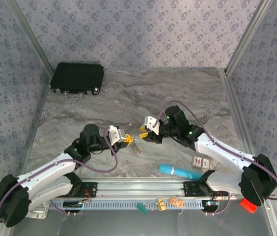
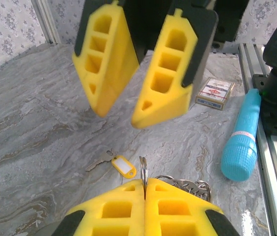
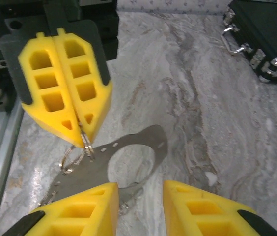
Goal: Put the keys on the keyring
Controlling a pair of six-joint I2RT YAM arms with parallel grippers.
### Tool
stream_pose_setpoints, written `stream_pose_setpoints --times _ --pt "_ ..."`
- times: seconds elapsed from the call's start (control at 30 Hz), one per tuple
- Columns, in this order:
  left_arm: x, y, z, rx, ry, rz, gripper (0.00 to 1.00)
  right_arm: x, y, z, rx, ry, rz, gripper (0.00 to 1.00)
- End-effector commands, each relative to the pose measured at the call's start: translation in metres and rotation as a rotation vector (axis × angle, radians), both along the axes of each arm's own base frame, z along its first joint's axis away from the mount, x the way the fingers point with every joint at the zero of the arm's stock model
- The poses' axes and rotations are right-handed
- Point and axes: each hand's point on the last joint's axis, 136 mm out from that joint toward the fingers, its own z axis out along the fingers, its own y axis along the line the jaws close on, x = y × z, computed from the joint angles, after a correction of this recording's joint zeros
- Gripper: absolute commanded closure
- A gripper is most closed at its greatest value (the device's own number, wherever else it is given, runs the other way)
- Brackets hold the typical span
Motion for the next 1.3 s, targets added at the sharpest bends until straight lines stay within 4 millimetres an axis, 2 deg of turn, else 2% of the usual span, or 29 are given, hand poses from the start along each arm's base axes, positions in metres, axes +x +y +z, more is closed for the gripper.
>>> stream_pose_setpoints --times 0.0,0.6,0.83,0.97,1.13,1.27 --pt "-0.005 -0.003 0.022 -0.091 -0.044 -0.026 1.0 -0.007 0.014 0.014 0.098 0.018 0.07 0.69" --pt "-0.005 -0.001 0.024 -0.111 -0.04 -0.012 1.0 -0.017 0.026 0.003 0.101 0.07 0.148 0.71" --pt "-0.004 0.0 0.022 -0.103 -0.038 -0.009 1.0 -0.003 0.012 0.001 0.096 0.038 0.067 0.71" --pt "-0.005 -0.001 0.022 -0.102 -0.037 -0.014 1.0 -0.009 0.008 -0.001 0.092 0.069 0.083 0.71" --pt "-0.006 -0.001 0.022 -0.102 -0.038 -0.018 1.0 -0.019 0.017 -0.002 0.091 0.096 0.14 0.71" --pt "-0.006 -0.001 0.023 -0.104 -0.036 -0.021 1.0 -0.02 0.024 0.0 0.093 0.087 0.159 0.72"
